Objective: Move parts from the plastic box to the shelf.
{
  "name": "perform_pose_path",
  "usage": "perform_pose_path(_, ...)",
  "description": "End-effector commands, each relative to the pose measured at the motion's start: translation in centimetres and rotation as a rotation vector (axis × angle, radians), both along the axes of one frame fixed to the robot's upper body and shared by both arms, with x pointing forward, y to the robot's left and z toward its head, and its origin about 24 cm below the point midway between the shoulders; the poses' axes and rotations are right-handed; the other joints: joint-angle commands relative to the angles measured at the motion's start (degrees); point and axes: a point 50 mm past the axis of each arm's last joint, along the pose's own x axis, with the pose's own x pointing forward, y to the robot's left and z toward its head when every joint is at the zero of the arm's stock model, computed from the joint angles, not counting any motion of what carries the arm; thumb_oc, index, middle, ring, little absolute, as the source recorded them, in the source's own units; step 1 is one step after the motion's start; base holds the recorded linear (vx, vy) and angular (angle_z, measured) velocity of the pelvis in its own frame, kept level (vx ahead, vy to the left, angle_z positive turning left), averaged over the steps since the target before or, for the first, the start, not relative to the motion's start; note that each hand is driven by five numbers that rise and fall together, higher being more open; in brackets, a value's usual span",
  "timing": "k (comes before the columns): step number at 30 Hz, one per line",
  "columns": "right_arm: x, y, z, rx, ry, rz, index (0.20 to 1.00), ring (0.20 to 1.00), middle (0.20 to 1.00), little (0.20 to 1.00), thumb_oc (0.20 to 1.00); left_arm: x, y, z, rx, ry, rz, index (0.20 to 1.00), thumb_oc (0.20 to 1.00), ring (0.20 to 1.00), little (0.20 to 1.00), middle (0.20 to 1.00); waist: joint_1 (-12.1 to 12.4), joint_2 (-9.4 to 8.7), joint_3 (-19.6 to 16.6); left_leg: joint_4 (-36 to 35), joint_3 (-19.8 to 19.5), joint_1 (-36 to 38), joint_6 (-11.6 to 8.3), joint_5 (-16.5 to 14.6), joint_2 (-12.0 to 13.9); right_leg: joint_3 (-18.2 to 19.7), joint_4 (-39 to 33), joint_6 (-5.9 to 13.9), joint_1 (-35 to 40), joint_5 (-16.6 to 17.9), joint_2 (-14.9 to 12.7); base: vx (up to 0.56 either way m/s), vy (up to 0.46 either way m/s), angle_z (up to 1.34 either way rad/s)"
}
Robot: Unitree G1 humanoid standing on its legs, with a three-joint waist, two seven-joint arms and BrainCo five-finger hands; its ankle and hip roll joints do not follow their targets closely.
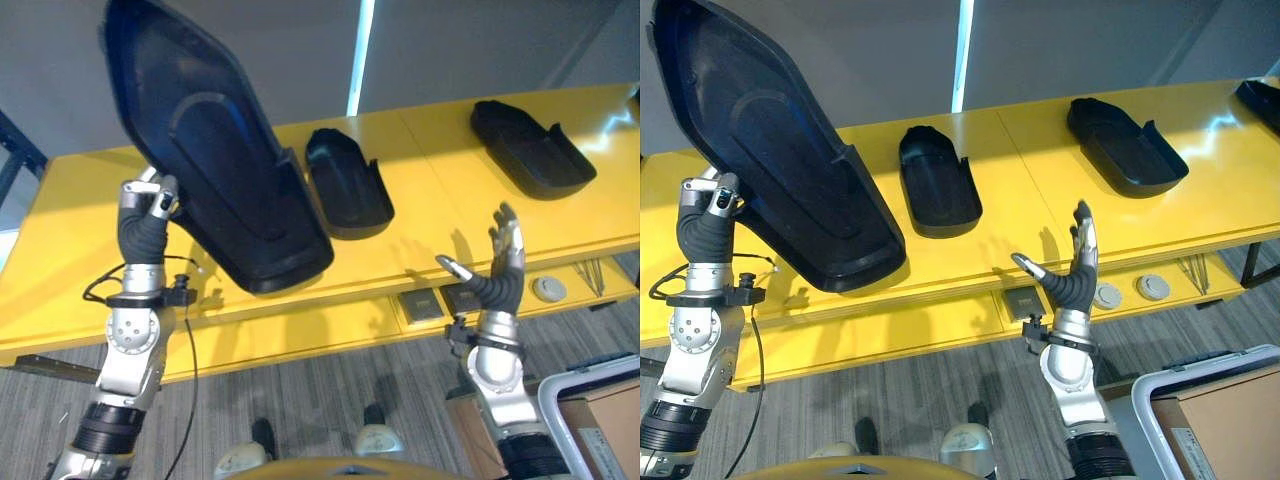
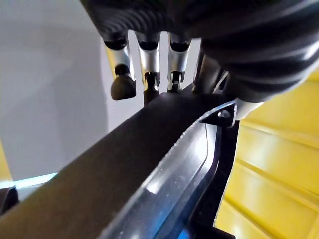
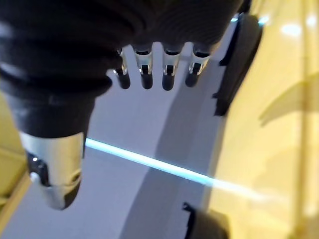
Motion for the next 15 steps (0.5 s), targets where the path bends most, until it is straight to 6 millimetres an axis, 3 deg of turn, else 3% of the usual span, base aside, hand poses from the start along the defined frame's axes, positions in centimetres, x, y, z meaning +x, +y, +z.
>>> perform_pose_path(1, -1.5, -2.5, -1.8, -0.032, 0.103, -0.168, 1.0, 1.0, 1.0, 1.0, 1.0, -1.1, 1.6, 1.0, -0.032, -0.085, 0.039, 0.2, 0.2, 0.2, 0.2, 0.2, -1.5, 1.97, -4.4, -0.3, 2.2, -0.3, -0.79, -2.6, 3.8, -2.8, -1.3, -3.24, -0.7, -0.4, 5.7, -0.03, 0.171, -0.08)
perform_pose_path(2, -1.5, -2.5, -1.8, -0.032, 0.104, -0.168, 1.0, 1.0, 1.0, 1.0, 1.0, -1.1, 1.6, 1.0, -0.032, -0.084, 0.039, 0.2, 0.2, 0.2, 0.2, 0.2, -1.5, 1.94, -4.5, -0.3, 2.2, -0.3, -0.76, -2.6, 3.8, -2.8, -1.3, -3.21, -0.7, -0.4, 5.7, -0.05, 0.253, -0.04)
perform_pose_path(4, -2.8, -3.4, -4.1, -0.012, 0.233, -0.25, 1.0, 1.0, 1.0, 1.0, 1.0, -1.3, 2.2, 0.8, -0.038, -0.068, 0.04, 0.2, 0.2, 0.2, 0.2, 0.2, -1.4, 1.91, -4.5, -0.3, 2.6, -0.1, -0.24, -3.3, 3.0, -3.2, -1.4, -2.38, -0.8, 0.3, 5.0, -0.03, 0.141, -0.02)
perform_pose_path(9, -5.3, -4.0, -7.8, 0.049, 0.406, -0.34, 1.0, 1.0, 1.0, 1.0, 1.0, -1.1, 2.5, 0.7, -0.021, -0.054, 0.026, 0.2, 0.2, 0.2, 0.2, 0.2, -1.3, 1.52, -4.6, -0.3, 3.2, 0.1, 1.47, -4.8, 1.4, -3.7, -1.4, -0.77, -1.2, 1.9, 3.6, -0.04, 0.118, -0.02)
perform_pose_path(12, -5.8, -3.9, -9.5, 0.1, 0.502, -0.325, 1.0, 1.0, 1.0, 1.0, 1.0, -0.6, 2.0, 1.2, -0.003, -0.057, 0.015, 0.2, 0.2, 0.2, 0.2, 0.2, -0.8, 1.39, -4.4, -0.3, 2.7, -0.2, 2.69, -5.6, 0.0, -4.0, -1.0, 0.37, -2.0, 2.9, 2.3, -0.06, 0.168, -0.05)
perform_pose_path(15, -5.7, -3.1, -11.8, 0.142, 0.681, -0.195, 1.0, 1.0, 1.0, 1.0, 1.0, -0.1, 1.6, 1.6, 0.021, -0.048, -0.003, 0.2, 0.2, 0.2, 0.2, 0.2, 0.0, 1.62, -3.7, -0.3, 1.8, -0.7, 3.99, -6.4, -1.5, -4.4, 2.0, 0.79, -3.5, 3.0, 0.6, -0.04, 0.17, -0.04)
